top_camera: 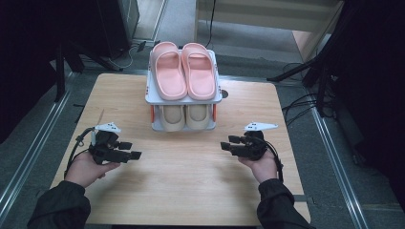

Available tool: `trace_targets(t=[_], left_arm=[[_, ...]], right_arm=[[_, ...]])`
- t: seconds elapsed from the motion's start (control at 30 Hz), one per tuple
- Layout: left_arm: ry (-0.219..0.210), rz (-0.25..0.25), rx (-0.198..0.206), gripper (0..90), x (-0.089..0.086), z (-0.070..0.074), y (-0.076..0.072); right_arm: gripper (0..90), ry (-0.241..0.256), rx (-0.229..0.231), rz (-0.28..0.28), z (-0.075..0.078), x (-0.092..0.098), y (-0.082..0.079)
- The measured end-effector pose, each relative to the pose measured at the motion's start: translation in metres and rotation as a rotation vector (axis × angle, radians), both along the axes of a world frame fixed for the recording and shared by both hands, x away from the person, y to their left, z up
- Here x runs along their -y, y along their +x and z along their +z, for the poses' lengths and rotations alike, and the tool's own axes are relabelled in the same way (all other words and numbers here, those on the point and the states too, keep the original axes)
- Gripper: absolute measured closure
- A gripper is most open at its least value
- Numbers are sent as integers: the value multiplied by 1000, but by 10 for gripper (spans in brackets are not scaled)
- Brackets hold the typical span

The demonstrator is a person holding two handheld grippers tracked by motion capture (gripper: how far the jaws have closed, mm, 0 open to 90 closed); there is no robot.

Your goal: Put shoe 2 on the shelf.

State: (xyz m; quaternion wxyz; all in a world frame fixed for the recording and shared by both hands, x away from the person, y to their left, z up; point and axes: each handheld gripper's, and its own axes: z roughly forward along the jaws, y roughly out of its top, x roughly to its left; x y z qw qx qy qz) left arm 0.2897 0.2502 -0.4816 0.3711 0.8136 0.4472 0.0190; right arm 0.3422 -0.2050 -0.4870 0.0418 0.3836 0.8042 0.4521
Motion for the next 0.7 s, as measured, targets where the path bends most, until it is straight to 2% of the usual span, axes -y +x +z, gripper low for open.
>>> trace_targets(t=[0.7], left_arm=[[7,-9,-6,351,1,-1,0]], right_arm=[[483,-16,5,15,0,-3,-1]])
